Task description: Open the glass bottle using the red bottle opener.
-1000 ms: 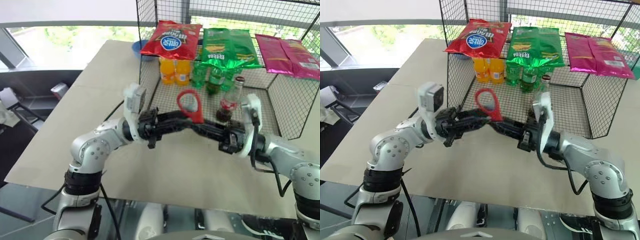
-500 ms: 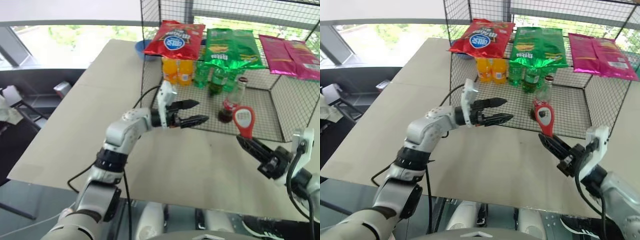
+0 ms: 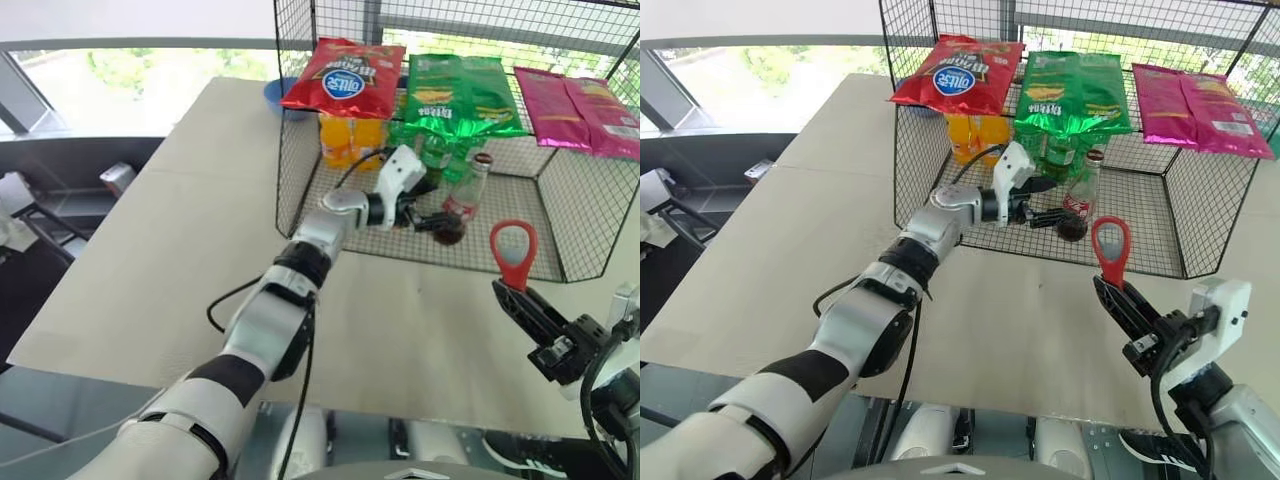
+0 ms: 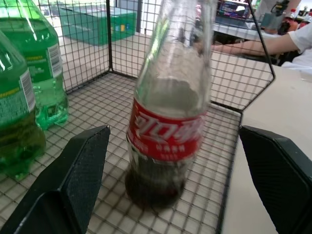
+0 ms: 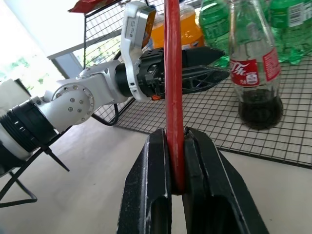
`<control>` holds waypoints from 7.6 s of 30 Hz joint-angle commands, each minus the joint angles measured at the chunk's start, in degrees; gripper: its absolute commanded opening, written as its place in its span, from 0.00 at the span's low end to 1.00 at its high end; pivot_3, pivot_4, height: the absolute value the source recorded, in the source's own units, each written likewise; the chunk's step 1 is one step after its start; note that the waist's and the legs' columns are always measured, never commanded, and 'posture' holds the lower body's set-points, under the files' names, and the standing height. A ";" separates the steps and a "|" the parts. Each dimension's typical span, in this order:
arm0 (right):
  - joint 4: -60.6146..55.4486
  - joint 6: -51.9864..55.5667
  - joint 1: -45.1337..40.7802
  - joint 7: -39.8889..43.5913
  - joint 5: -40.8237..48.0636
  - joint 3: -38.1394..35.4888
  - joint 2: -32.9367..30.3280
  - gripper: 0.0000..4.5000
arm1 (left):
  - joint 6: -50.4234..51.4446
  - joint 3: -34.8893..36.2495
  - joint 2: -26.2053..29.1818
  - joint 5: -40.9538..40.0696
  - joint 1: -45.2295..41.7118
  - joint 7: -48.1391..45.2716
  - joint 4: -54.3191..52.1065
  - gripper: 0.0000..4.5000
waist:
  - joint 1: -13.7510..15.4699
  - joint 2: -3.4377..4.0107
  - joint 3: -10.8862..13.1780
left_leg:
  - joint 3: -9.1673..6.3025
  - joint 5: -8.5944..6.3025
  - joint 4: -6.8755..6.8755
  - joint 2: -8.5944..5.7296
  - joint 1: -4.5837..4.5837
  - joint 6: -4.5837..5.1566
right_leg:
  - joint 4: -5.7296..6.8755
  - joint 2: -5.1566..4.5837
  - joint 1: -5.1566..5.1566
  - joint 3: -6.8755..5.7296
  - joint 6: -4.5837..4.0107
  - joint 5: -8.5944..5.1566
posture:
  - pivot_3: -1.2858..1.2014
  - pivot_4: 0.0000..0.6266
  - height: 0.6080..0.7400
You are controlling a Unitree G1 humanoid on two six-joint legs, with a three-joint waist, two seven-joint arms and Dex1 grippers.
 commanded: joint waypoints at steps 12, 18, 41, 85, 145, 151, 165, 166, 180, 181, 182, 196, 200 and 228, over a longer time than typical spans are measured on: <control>-2.23 -10.45 3.27 -3.88 -0.77 4.06 -4.72 0.00 | -9.40 6.07 -7.83 5.81 -8.49 9.63 12.57 0.97 | 0.01 -0.03 0.02 | 0.00 -0.02 0.00 0.00 0.01 0.04 | 0.01 -0.01 0.01 -0.01 0.04 -0.03 | 0.52 0.24 1.00; -2.23 -12.51 3.45 -4.84 -1.48 5.70 -6.17 0.00 | -9.98 7.93 -9.51 7.05 -9.55 12.75 15.12 0.74 | 0.01 -0.04 0.02 | 0.01 -0.03 0.01 -0.01 0.01 0.04 | 0.01 -0.02 0.01 -0.02 0.05 -0.03 | 0.52 0.24 1.00; 2.76 -9.35 -3.89 -1.11 -7.37 9.21 -9.10 0.00 | 18.43 4.31 13.99 -5.60 24.30 -16.18 -52.24 0.51 | -0.45 0.16 0.03 | 0.06 0.00 0.06 0.11 0.14 0.00 | 0.19 -0.02 0.03 0.08 0.01 -0.02 | 0.52 0.24 1.00; 14.90 -18.15 -34.97 12.07 -60.46 29.10 -5.52 0.00 | 20.02 1.28 19.02 -8.53 35.12 -7.99 -62.07 0.57 | -0.08 0.20 0.01 | 0.09 0.00 0.21 0.03 0.19 0.00 | 0.24 0.01 0.09 0.07 0.08 0.02 | 0.52 0.24 1.00; 43.45 -50.88 -32.82 -3.87 -98.84 40.57 5.50 0.00 | 21.95 1.68 18.08 -9.72 32.27 -8.43 -61.67 0.82 | -0.04 0.21 -0.05 | 0.11 0.17 0.25 0.01 0.30 -0.28 | 0.34 -0.02 0.18 0.10 0.07 0.01 | 0.52 0.24 1.00; 43.05 -50.50 -32.95 -3.69 -98.62 40.34 5.02 0.00 | 21.15 2.05 18.05 -9.62 32.34 -8.18 -62.26 0.99 | -0.48 0.23 -0.08 | 0.13 0.16 0.24 0.03 0.36 -0.26 | 0.40 0.02 0.17 0.14 0.07 0.01 | 0.52 0.24 1.00; 43.18 -48.46 -33.14 -4.71 -99.55 37.68 4.41 0.00 | 22.29 3.34 20.88 -11.14 33.24 -6.88 -64.27 0.99 | -0.36 0.24 -0.09 | 0.14 0.14 0.25 0.04 0.40 -0.22 | 0.45 0.01 0.18 0.15 0.05 0.01 | 0.52 0.24 1.00; 43.26 -48.37 -33.13 -4.85 -99.63 37.28 4.28 0.00 | 22.23 3.28 20.87 -11.08 33.14 -6.75 -64.12 0.99 | -0.36 0.24 -0.09 | 0.14 0.14 0.25 0.04 0.40 -0.22 | 0.45 0.01 0.18 0.14 0.05 0.01 | 0.52 0.24 1.00; 44.34 -48.80 -32.98 -4.80 -99.09 33.88 2.36 0.00 | 22.30 3.46 22.70 -11.13 33.57 -6.26 -63.64 0.99 | -0.41 0.23 -0.09 | 0.15 0.12 0.25 0.05 0.44 -0.20 | 0.49 0.02 0.19 0.16 0.05 0.00 | 0.52 0.24 1.00; 44.35 -48.80 -33.00 -4.80 -99.13 33.88 2.42 0.00 | 22.37 3.44 22.83 -11.20 33.70 -6.30 -63.73 0.99 | -0.41 0.23 -0.09 | 0.14 0.12 0.25 0.05 0.45 -0.20 | 0.49 0.02 0.20 0.16 0.05 0.00 | 0.52 0.24 1.00; 44.38 -48.79 -33.05 -4.82 -99.15 33.88 2.47 0.00 | 22.38 3.42 22.92 -11.24 33.82 -6.35 -63.81 0.99 | -0.41 0.23 -0.09 | 0.15 0.12 0.24 0.05 0.46 -0.20 | 0.50 0.03 0.20 0.16 0.05 0.00 | 0.52 0.24 1.00; 44.49 -49.10 -33.59 -4.81 -99.22 34.14 2.66 0.00 | 22.31 2.20 22.79 -11.39 34.45 -7.90 -63.74 0.63 | -0.30 0.22 -0.05 | 0.21 0.11 0.23 0.06 0.64 -0.18 | 0.54 0.02 0.33 0.22 -0.16 -0.12 | 0.52 0.24 1.00; 44.04 -49.49 -33.36 -4.55 -99.54 34.33 2.73 0.00 | 21.96 2.02 22.78 -11.49 34.64 -8.26 -63.52 0.50 | -0.36 0.25 -0.03 | 0.27 0.13 0.22 0.05 0.48 -0.21 | 0.54 0.02 0.16 0.28 -0.16 -0.11 | 0.52 0.24 1.00; 31.13 -42.37 -31.52 -3.23 -88.83 29.17 12.54 0.00 | 16.02 0.23 18.99 -9.01 28.55 -11.13 -54.50 0.99 | -0.26 0.26 -0.02 | 0.14 0.12 0.20 0.03 0.27 -0.19 | 0.46 0.07 0.02 0.17 0.05 0.00 | 0.52 0.24 1.00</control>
